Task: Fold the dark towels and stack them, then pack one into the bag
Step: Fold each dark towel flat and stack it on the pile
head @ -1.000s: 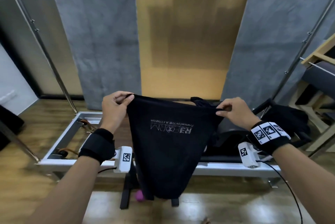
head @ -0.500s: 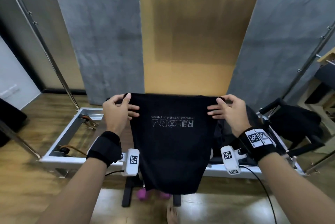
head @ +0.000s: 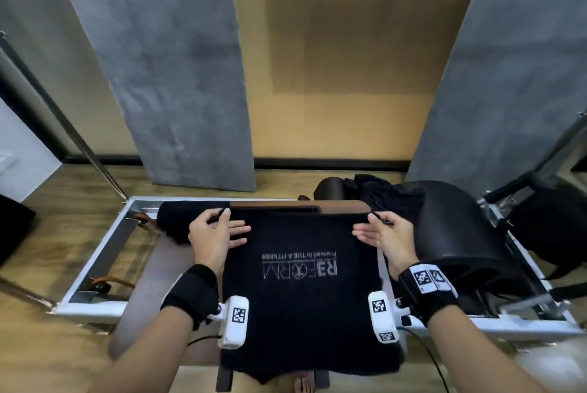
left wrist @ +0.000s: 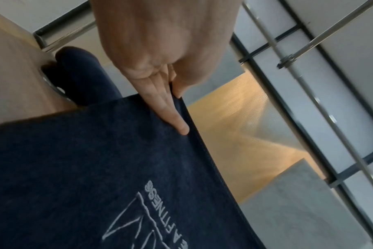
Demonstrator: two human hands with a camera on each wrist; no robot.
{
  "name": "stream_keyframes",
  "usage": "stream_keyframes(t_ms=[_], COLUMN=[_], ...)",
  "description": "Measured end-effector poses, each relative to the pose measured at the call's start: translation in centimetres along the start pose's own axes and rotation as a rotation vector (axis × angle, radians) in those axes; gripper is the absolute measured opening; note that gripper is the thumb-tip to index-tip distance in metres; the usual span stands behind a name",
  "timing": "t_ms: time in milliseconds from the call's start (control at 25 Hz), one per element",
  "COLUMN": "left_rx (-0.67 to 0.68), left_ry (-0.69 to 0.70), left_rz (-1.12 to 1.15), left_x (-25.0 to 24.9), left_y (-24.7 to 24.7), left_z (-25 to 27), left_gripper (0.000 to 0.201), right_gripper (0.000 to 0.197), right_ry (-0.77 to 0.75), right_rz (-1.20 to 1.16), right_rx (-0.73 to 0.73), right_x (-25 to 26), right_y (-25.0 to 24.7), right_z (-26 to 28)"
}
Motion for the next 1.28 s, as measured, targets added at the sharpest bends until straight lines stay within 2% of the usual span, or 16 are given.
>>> stream_keyframes(t_ms=[280, 440, 560, 680, 800, 920, 1000, 1160, 1280], left_rx=[-0.092, -0.119, -0.11, -0.031, 0.02, 0.086, 0.136, 0.205, 0.231], left_ry=[-0.071, -0.176, -0.185, -0.037, 0.079, 0.122, 0.139, 0.185, 0.267], left_rz=[-0.044, -0.118, -0.169, -0.233, -0.338, -0.459, -0.496, -0.564, -0.732], left_x=[5.1, 8.0, 9.2, 7.9, 7.1, 7.4, 8.2, 9.2, 9.3], left_y=[4.9, 7.0, 7.0, 6.6, 5.0, 2.1, -0.2, -4.3, -6.3], left_z=[-9.3, -11.2, -10.2, -7.7, -4.4, -0.3, 2.7, 8.3, 11.2], left_gripper=[0.006, 0.003, 0.03, 0.046, 0.033, 0.008, 0.01, 0.013, 0.018], right_gripper=[0.007, 0.009, 0.012, 0.031, 0.032, 0.019, 0.014, 0.009, 0.01], right_ry=[0.104, 0.171, 0.157, 0.059, 0.027, 0.037, 0.059, 0.078, 0.013], right_rz=[0.042, 0.108, 0.116, 0.114, 0.126, 0.195, 0.268, 0.494, 0.821], right_rx=[-0.106, -0.15, -0.155, -0.154, -0.119, -0.031, -0.007, -0.004, -0.055], right_x=[-3.6, -5.7, -6.3, -5.1, -4.4, -5.0, -5.9, -8.0, -8.7], right_y=[2.4, 2.9, 2.9, 2.3, 1.9, 1.5, 0.5, -2.2, -4.6], right_z=[-9.6, -12.2, -11.9, -10.0, -6.2, -0.5, 3.5, 10.3, 13.8])
Point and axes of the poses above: each hand's wrist, its own z-axis away from the middle knuckle, its own y-axis out of the palm, x = y × z, the point moved 9 cm from there along -z, towards the middle knuckle, and after that the axes turned 6 degrees about -x, right-handed, at the moved point
